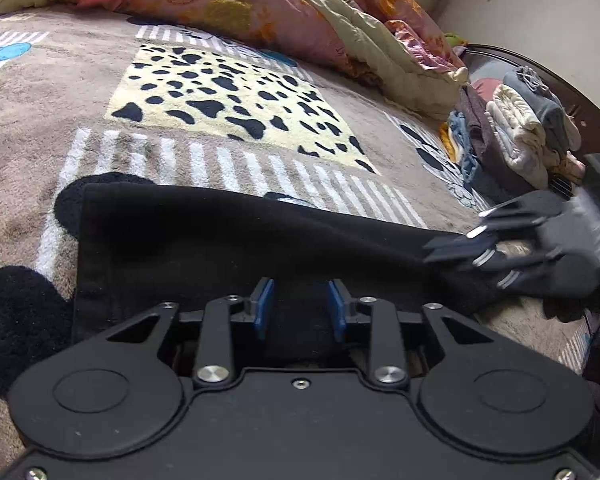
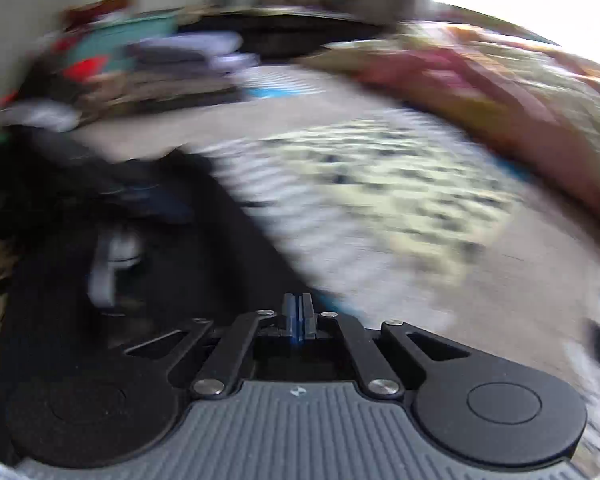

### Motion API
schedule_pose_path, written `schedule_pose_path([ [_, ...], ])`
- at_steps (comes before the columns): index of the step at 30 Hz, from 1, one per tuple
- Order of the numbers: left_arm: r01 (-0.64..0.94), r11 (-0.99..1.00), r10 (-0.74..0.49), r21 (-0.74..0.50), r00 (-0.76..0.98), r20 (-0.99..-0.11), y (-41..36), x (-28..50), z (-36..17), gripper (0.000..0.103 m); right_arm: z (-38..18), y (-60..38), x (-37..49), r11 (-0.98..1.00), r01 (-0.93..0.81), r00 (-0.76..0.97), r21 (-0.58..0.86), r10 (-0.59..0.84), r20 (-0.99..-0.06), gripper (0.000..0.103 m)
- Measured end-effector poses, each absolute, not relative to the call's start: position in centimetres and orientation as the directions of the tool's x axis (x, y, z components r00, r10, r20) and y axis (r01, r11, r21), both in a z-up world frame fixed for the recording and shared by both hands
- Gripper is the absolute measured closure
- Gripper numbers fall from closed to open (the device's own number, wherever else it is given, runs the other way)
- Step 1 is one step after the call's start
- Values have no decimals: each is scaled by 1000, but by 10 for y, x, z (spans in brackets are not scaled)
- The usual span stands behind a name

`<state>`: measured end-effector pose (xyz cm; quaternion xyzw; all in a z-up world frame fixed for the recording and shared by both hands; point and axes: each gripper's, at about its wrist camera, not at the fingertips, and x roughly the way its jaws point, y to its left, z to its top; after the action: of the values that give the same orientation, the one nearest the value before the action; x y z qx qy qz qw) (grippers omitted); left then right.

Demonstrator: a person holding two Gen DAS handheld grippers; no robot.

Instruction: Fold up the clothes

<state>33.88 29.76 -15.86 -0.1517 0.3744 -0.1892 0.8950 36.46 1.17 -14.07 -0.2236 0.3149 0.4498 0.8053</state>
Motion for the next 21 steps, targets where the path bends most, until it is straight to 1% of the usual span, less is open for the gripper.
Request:
schedule_pose_path([
  [1,226,883,-451,-410,647,-615,297,339,-159,72,-146,22,365,472,-878,373,-76,578,-726,98],
  [3,225,882,-453,-414,646,-614,298,338,-159,72,-148,14,389,560,-828,394,-26,548,-738,88],
  [4,226,881,-455,-416,645,-614,299,338,-158,72,-150,10,400,601,-799,402,-2,532,-745,97],
  [5,226,880,-457,-418,644,-614,300,337,-158,72,-150,6,410,634,-774,423,-11,504,-753,103],
  [6,226,878,-460,-422,643,-612,301,337,-159,72,-148,0,413,641,-762,468,-87,453,-759,103],
  [7,225,875,-464,-428,643,-610,302,337,-159,72,-147,-8,417,655,-750,472,-92,432,-769,97],
  [10,226,871,-469,-437,649,-599,303,337,-158,71,-144,-26,418,688,-715,504,-124,384,-774,94],
  [12,232,870,-471,-436,655,-591,302,337,-157,69,-136,-29,408,681,-731,485,-44,472,-736,93],
  [14,239,871,-470,-428,656,-590,300,337,-156,68,-130,-12,394,616,-787,451,-28,545,-707,93],
  [16,252,874,-470,-417,656,-590,298,336,-156,65,-129,16,375,496,-868,365,-22,606,-707,93],
  [17,252,875,-469,-413,655,-592,297,336,-156,65,-132,29,367,430,-902,326,-43,611,-722,91],
  [18,253,876,-467,-410,655,-595,297,336,-156,65,-141,41,361,380,-917,336,-125,561,-757,89],
  [19,251,877,-466,-409,653,-597,297,336,-157,65,-149,46,361,357,-909,382,-215,506,-774,78],
  [20,251,878,-464,-408,653,-598,297,336,-156,65,-149,40,370,379,-900,396,-216,505,-767,65],
  [21,251,878,-464,-408,654,-597,297,335,-156,65,-146,30,385,449,-877,405,-170,502,-764,49],
])
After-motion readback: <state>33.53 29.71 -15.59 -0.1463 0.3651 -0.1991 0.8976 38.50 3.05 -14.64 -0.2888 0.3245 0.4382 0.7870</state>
